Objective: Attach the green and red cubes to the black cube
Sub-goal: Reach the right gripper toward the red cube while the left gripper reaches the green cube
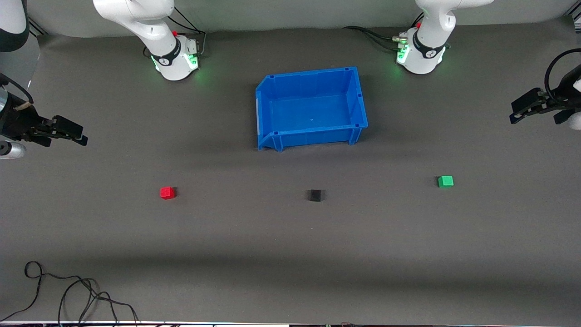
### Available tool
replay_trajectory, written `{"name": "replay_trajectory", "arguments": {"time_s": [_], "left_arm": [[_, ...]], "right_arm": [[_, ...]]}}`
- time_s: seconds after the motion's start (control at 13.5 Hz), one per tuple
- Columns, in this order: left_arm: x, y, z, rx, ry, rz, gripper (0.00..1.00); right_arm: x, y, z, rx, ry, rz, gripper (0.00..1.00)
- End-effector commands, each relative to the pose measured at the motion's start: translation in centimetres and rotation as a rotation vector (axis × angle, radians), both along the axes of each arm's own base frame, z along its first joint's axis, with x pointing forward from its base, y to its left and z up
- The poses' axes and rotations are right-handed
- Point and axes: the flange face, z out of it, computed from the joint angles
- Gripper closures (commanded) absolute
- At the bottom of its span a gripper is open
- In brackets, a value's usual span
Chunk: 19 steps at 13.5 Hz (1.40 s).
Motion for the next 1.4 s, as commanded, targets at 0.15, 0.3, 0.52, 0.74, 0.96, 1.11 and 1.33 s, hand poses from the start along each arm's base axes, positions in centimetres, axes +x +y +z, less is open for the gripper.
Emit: {"name": "replay_trajectory", "arguments": {"time_s": [0.15, 0.3, 0.52, 0.74, 0.96, 1.11, 1.33], "left_arm": [[-0.2, -0.4, 0.1, -0.012, -0.005, -0.003, 0.00], [-0.3, -0.3, 0.1, -0.012, -0.004, -0.001, 0.00], [0.0, 0.2, -0.5, -0.012, 0.007, 0.008, 0.00], [1.4, 2.0, -2.8, -0.072, 0.021, 0.053, 0.00], [2.3, 2.2, -6.4, -0.072, 0.050, 0.055, 0.00], [2.5, 1.7, -10.3, -0.068, 0.042, 0.044, 0.00], [3.0, 1.7, -17.2, -0.059, 0.020, 0.046, 0.00]], "right_arm": [[0.0, 0.2, 0.3, 0.015, -0.008, 0.013, 0.00], [0.0, 0.1, 0.3, 0.015, -0.008, 0.011, 0.00], [0.0, 0.2, 0.4, 0.015, -0.010, 0.011, 0.00], [0.6, 0.1, 0.7, 0.013, -0.012, -0.190, 0.00], [1.4, 0.3, 1.0, 0.016, 0.002, -0.580, 0.00], [1.4, 0.6, 1.1, 0.055, 0.033, -0.845, 0.00], [1.9, 0.4, 0.1, 0.044, 0.075, -1.184, 0.00]]}}
